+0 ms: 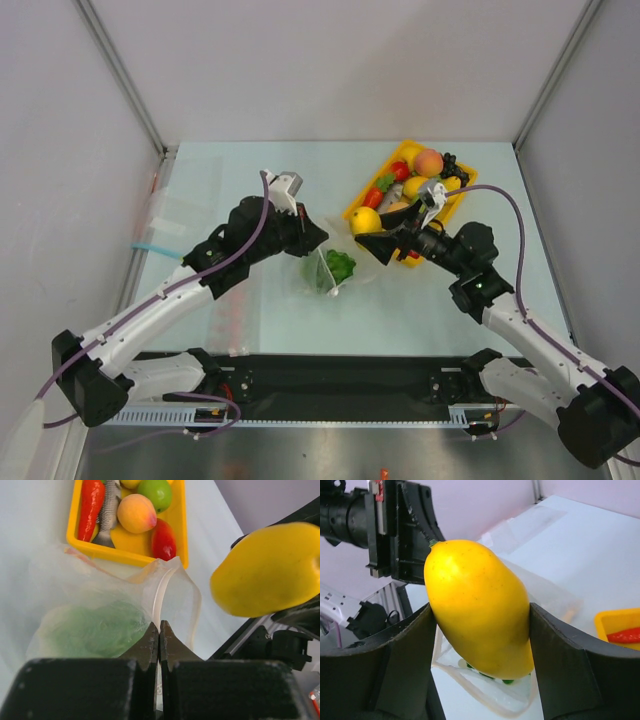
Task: Place the food in the zip-top bag and seal the zipper
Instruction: Place the fake fruit in the zipper food storage bag, then pick up the fake fruit from the bin.
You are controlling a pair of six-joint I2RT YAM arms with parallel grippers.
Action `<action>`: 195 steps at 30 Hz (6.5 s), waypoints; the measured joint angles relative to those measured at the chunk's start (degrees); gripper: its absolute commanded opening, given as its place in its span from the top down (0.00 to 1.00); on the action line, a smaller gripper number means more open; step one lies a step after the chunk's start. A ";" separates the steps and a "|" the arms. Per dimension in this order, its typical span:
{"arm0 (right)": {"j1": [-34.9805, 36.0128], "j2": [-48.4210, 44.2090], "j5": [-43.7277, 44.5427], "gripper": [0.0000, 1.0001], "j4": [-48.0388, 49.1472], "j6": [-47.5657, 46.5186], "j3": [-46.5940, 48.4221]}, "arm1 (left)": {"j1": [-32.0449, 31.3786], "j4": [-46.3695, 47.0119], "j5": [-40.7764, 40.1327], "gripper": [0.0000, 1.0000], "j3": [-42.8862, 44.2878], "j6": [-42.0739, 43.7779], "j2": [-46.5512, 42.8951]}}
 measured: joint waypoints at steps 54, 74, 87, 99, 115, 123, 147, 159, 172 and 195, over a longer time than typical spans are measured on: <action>13.86 9.92 24.94 0.24 -14.01 -9.35 8.85 | 6.97 -1.75 4.13 1.00 -0.39 -0.83 -4.79; 14.19 16.98 33.79 0.46 -33.79 -2.03 19.85 | 6.97 -1.75 -1.79 1.00 -1.62 -0.79 -6.12; 14.25 21.79 33.59 1.00 -37.59 -1.33 22.40 | 7.06 -1.79 -2.62 1.00 -1.64 -0.74 -6.19; 14.51 20.83 31.15 1.00 -40.74 -0.92 30.25 | 7.06 -0.48 1.81 1.00 -2.43 -0.85 -4.07; 15.85 28.87 31.26 1.00 -46.21 -1.07 42.14 | 7.76 6.45 17.38 0.99 -7.17 -5.81 -1.73; 15.87 29.62 30.23 0.46 -48.54 -2.03 41.83 | 8.13 8.74 17.14 1.00 -10.86 -6.29 1.97; 16.02 22.91 31.82 0.29 -52.06 -3.02 34.21 | 8.48 4.70 5.75 1.00 -11.10 -2.69 -8.00; 10.10 7.56 31.54 0.16 -42.34 -3.96 25.83 | 9.05 5.60 2.05 1.00 -14.80 -2.27 -9.77; -4.63 23.30 36.20 0.00 -41.57 1.88 25.92 | 9.20 8.90 1.77 1.00 -18.25 -2.29 -15.19; -10.10 55.98 40.46 0.21 -44.28 1.57 41.70 | 9.20 10.75 0.94 1.00 -20.04 -1.62 -16.33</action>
